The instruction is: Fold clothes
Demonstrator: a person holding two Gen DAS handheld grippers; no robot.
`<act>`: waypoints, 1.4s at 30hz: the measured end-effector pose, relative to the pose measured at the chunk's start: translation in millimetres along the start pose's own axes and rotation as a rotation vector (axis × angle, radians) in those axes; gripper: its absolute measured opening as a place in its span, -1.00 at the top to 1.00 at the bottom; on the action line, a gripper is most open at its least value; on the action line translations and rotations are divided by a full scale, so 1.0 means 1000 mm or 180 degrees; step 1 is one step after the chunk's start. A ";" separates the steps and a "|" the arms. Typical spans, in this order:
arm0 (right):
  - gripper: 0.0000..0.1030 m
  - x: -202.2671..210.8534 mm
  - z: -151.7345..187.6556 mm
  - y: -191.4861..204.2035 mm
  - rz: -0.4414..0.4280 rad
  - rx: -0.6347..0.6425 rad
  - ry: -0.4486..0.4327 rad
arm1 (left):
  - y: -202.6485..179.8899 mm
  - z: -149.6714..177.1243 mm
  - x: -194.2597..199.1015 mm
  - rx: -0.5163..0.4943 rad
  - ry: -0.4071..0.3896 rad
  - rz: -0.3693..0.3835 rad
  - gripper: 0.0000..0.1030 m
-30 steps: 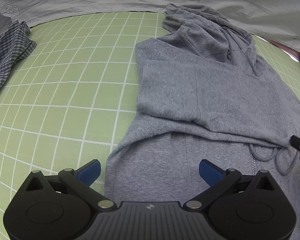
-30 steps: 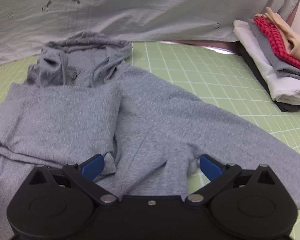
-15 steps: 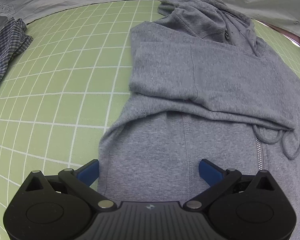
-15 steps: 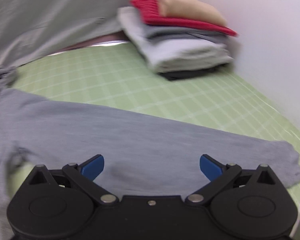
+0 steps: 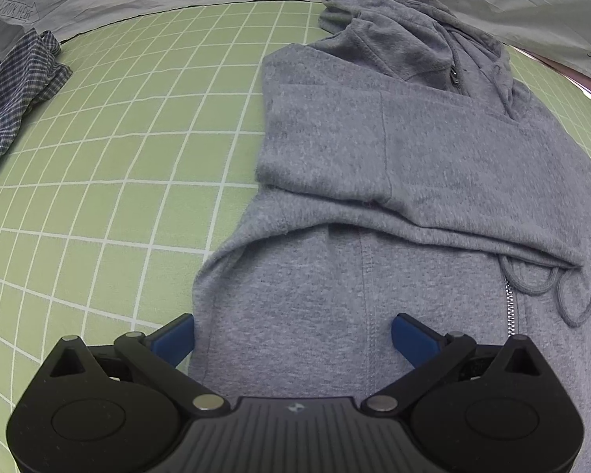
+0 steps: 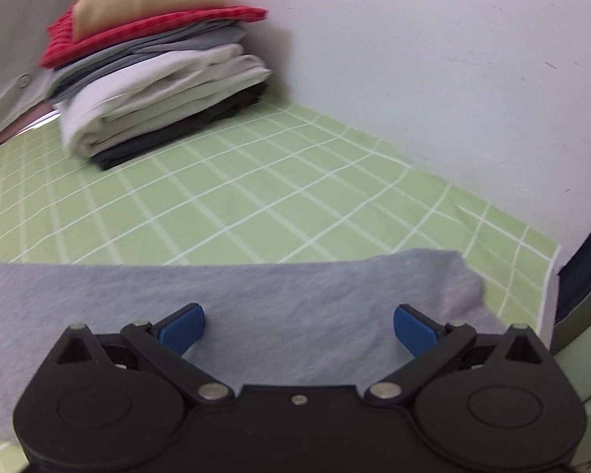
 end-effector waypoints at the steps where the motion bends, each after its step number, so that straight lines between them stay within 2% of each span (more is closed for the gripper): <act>1: -1.00 -0.005 -0.003 -0.007 0.0050 -0.0019 0.0000 | 0.000 0.000 0.000 0.0004 0.0000 -0.0001 -1.00; 5: -1.00 -0.024 -0.011 -0.041 0.0221 -0.0158 0.0043 | 0.000 0.000 0.000 0.0023 -0.0010 -0.0009 -1.00; 10: -1.00 -0.044 -0.011 -0.072 0.0109 -0.0535 0.0205 | 0.000 0.000 0.000 0.0046 -0.0033 -0.0020 -1.00; 22: -1.00 -0.036 -0.008 -0.071 -0.0079 -0.0559 0.0183 | 0.000 0.003 0.002 0.0062 -0.0111 -0.0033 -1.00; 24: -0.90 -0.032 -0.008 -0.069 -0.0126 -0.0539 0.0182 | 0.000 0.003 0.002 0.0062 -0.0114 -0.0033 -1.00; 25: -0.71 -0.030 -0.008 -0.068 -0.0149 -0.0529 0.0182 | 0.000 0.003 0.002 0.0062 -0.0116 -0.0034 -1.00; 26: -0.36 -0.028 -0.008 -0.067 -0.0173 -0.0519 0.0182 | 0.000 0.003 0.002 0.0060 -0.0120 -0.0033 -1.00; 27: -0.11 -0.026 -0.008 -0.066 -0.0196 -0.0509 0.0182 | 0.000 0.002 0.002 0.0058 -0.0123 -0.0033 -1.00; 28: 0.47 -0.023 -0.008 -0.065 -0.0243 -0.0515 0.0193 | 0.000 0.002 0.002 0.0056 -0.0127 -0.0032 -1.00; 29: 0.68 -0.020 -0.008 -0.062 -0.0338 -0.0569 0.0237 | 0.000 0.002 0.001 0.0053 -0.0127 -0.0031 -1.00; 35: 0.71 0.016 0.000 -0.017 -0.0866 -0.0888 0.0389 | 0.002 -0.002 0.001 0.0059 -0.0010 -0.0008 -1.00; 42: 0.71 0.084 0.008 0.098 -0.2106 -0.1358 0.0690 | 0.015 -0.011 0.019 0.0014 -0.0198 -0.0006 -1.00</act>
Point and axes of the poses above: each gripper's, at about its wrist camera, not at the fingertips, and x roughly against the way its jaws point, y to its left, z to its underside, the point moved 8 cm from there along -x, roughly the way its jaws point, and after that the axes turned 10 degrees about z, right-handed, at the moved point
